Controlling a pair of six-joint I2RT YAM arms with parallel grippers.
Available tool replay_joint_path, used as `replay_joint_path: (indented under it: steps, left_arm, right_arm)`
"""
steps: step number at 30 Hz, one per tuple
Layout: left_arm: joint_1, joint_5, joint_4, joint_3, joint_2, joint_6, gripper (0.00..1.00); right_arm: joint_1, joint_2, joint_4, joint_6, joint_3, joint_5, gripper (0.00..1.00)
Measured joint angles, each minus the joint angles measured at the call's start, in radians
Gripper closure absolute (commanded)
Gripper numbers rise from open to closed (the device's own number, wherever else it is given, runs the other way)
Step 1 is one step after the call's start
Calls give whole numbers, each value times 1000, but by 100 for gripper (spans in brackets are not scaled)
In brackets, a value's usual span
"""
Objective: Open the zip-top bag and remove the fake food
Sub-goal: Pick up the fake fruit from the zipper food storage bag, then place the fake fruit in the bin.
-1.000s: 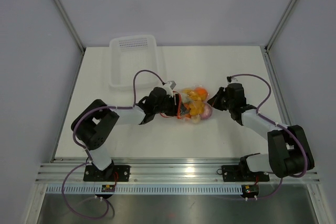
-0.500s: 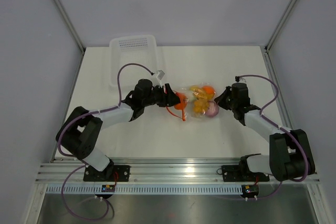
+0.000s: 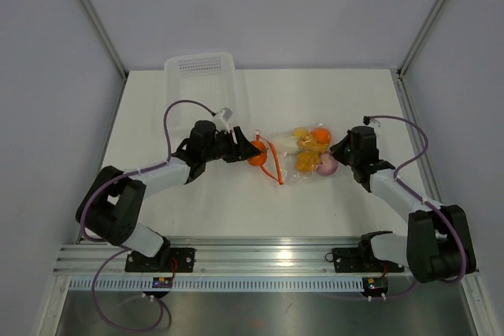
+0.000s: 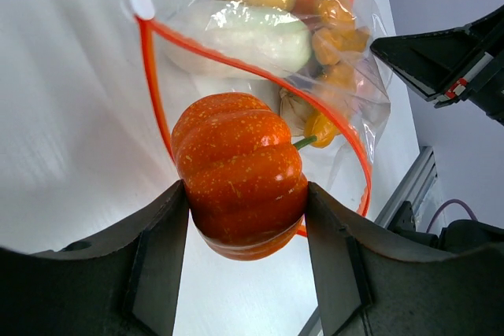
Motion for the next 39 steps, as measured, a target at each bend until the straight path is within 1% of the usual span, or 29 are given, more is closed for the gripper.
replay_joint_path:
  steps: [3, 12, 16, 21, 29, 32, 33, 34, 37, 38, 39]
  left_arm:
    - [28, 5, 1, -27, -30, -12, 80]
    - [145, 5, -3, -64, -153, -39, 80]
    - [183, -36, -26, -55, -191, -40, 80]
    - [223, -91, -60, 11, -168, -60, 80]
    - [343, -112, -64, 182, -59, -114, 78]
    - [380, -116, -76, 247, -14, -120, 66]
    - [391, -116, -76, 259, -2, -121, 61]
    - [404, -116, -76, 272, 16, -122, 48]
    - [426, -123, -80, 277, 49, -130, 33]
    - [433, -128, -86, 277, 60, -132, 30]
    - [436, -134, -95, 277, 65, -135, 24]
  right_arm:
    - [0, -5, -2, 8, -3, 13, 100]
    - [-1, -15, -8, 13, -7, 19, 100]
    - [-1, -15, -8, 12, -7, 17, 100]
    - [-1, -15, -8, 11, -7, 0, 100]
    - [-1, -15, -7, 5, -7, -16, 100]
    - [-1, -15, -7, 4, -7, -27, 100]
    - [-2, -15, -7, 4, -7, -31, 100]
    - [-2, -15, -7, 4, -7, -33, 100]
    - [-2, -15, -7, 0, -7, -35, 100]
    - [-2, -15, -7, -1, -7, -35, 100]
    - [-2, -15, -7, -3, -7, -36, 100]
